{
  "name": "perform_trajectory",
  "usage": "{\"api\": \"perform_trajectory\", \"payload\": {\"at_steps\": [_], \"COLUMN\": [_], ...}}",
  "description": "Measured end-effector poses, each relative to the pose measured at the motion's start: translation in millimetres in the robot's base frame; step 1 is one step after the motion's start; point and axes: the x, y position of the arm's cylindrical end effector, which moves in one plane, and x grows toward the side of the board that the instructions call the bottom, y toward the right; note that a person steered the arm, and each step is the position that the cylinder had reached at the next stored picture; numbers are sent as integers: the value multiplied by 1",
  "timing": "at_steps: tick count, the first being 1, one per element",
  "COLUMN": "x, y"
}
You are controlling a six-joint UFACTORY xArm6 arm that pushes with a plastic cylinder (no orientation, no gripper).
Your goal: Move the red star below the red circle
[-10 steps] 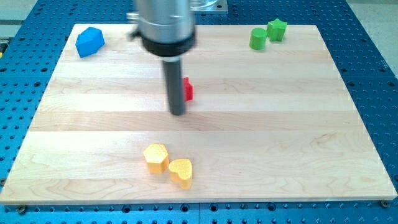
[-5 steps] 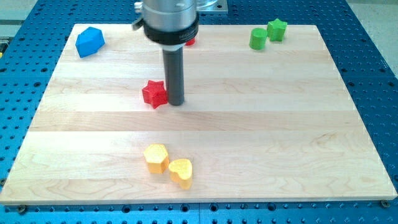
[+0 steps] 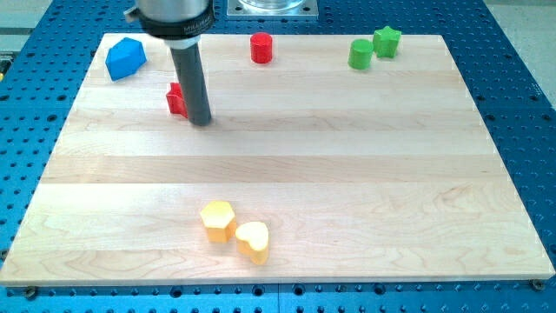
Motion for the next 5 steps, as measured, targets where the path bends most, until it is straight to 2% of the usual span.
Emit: {"api": "perform_trajectory", "payload": {"at_steps": [2,3,5], "x": [29,1,-84], "y": [-67,-51,49]}}
